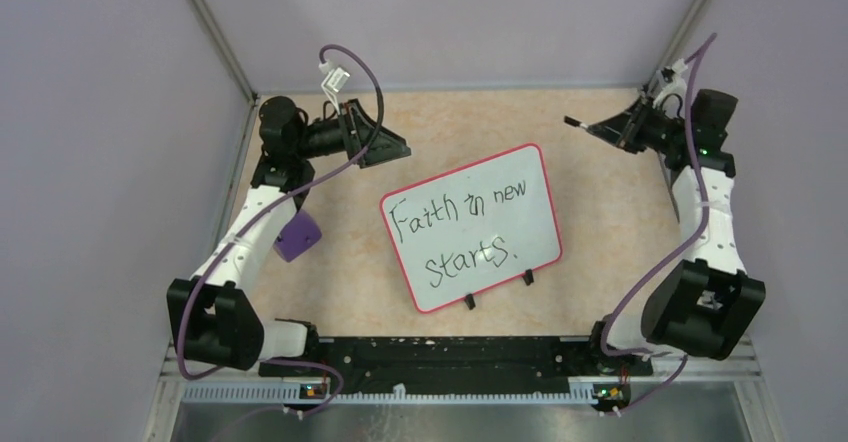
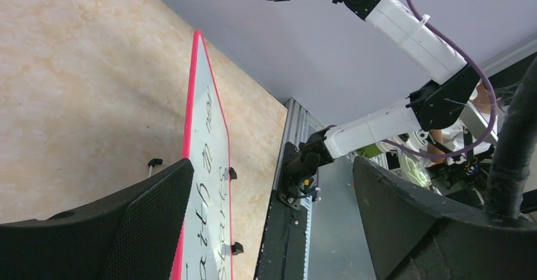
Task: Write a sentence on the whiteboard
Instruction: Put down the whiteboard marker at the center of the board.
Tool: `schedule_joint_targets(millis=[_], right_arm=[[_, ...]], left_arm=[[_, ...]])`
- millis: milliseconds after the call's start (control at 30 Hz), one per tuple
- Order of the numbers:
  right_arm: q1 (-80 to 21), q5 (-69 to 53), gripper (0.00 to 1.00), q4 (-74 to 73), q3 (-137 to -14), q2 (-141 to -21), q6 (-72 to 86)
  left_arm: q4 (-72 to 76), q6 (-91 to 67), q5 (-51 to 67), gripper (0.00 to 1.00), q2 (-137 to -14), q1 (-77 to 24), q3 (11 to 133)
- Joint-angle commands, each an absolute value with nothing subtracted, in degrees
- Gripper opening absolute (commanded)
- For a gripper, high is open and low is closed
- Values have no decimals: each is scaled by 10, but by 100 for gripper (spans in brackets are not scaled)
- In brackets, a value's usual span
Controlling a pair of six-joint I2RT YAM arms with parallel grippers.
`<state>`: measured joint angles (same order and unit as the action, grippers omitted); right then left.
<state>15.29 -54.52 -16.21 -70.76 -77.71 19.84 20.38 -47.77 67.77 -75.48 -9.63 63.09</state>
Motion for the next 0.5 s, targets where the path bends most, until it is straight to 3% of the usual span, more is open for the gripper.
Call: schedule_joint_targets(millis=[0,200,467], right_arm=[[218,-496,0,-269,-689,-799,77],[244,-414,0,-249,-611,-816,53],[250,-395,4,-179,-550,-885,61]], left_arm=[[195,-443,670,99,-733,-89,655],[192,-435,669,99,-737,-85,650],[193,-431,670,99,-735,-82,640]])
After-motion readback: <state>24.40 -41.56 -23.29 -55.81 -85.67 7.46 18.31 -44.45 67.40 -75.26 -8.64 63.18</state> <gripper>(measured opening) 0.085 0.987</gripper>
